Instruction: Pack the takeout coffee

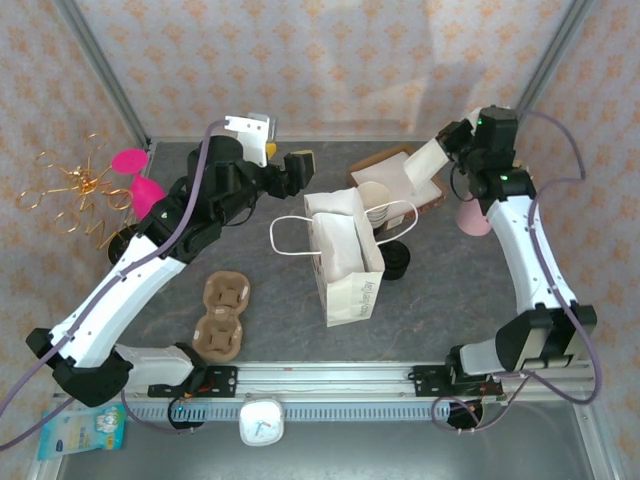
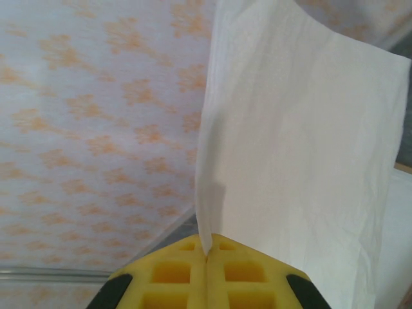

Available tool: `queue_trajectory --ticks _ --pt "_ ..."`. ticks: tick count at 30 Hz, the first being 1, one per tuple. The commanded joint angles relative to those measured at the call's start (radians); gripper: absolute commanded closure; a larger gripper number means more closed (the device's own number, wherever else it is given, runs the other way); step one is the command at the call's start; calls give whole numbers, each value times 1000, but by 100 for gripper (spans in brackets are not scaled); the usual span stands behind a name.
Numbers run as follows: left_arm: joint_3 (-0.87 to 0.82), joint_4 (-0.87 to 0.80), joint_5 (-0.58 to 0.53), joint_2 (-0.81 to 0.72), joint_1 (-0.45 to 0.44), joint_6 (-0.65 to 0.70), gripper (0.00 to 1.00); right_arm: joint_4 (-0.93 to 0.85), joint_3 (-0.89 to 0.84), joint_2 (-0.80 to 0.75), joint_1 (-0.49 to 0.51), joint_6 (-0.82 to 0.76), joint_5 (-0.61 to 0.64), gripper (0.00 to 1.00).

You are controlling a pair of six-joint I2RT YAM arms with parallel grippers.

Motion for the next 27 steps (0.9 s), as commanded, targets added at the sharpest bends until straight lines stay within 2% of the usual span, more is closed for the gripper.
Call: queue_trajectory --ticks 1,5,11,17,23,27 --pt "20 32 60 -15 -21 38 19 -86 69 -65 2 -12 -55 100" --pt "0 90 66 -33 -86 60 19 -124 173 -103 19 30 -117 100" --pt "-123 285 92 -80 -207 122 17 -171 300 -125 64 111 -183 100" --pt "-282 507 65 -93 -241 131 17 -170 350 -175 79 210 -210 100" --pt "-372 711 -14 -45 -308 193 17 -178 378 -188 92 264 -257 100" --pt "-395 855 -24 8 -314 205 15 -162 373 -222 95 277 -253 100"
